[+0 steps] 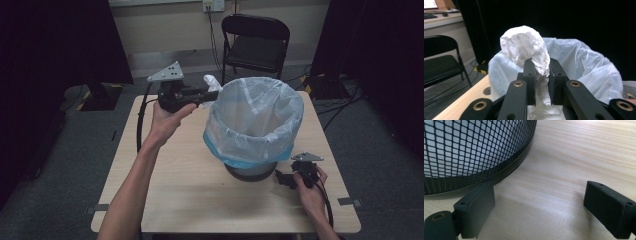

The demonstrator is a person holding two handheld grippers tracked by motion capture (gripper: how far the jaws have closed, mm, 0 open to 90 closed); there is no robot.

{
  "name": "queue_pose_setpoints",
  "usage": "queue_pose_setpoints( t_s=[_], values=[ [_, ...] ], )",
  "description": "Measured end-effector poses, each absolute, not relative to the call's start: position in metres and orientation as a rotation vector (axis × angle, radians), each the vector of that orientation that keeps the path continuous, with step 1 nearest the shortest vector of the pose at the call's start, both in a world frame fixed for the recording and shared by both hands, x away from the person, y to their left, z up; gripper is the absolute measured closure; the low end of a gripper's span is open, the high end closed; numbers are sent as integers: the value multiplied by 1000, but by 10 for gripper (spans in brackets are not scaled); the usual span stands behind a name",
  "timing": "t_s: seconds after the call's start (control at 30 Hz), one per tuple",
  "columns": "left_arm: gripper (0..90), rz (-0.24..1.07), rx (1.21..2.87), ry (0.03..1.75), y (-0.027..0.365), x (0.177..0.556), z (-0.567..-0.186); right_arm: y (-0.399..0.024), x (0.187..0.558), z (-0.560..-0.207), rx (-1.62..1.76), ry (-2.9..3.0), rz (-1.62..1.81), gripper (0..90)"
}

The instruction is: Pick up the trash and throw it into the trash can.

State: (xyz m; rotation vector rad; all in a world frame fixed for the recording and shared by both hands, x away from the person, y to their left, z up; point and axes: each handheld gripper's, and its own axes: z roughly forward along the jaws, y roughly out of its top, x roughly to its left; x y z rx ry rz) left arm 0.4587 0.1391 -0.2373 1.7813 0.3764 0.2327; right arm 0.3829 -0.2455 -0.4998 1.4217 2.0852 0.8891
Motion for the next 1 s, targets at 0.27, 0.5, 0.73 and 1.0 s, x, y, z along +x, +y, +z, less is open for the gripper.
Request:
queue_pose_setpoints(
  t_s=[0.27,0.5,0.73,1.0],
  values=[
    [790,195,1818,387,114,474,-238,-245,383,-500,1421,2085,889,93],
    [779,158,1843,364,96,482,-240,-245,383,-500,1422,2085,890,93],
    [761,133,1893,326,78,486,-237,-245,383,-500,1421,2085,890,94],
    [518,125,1923,321,72,485,-241,-245,383,-500,1421,2085,890,94]
  ],
)
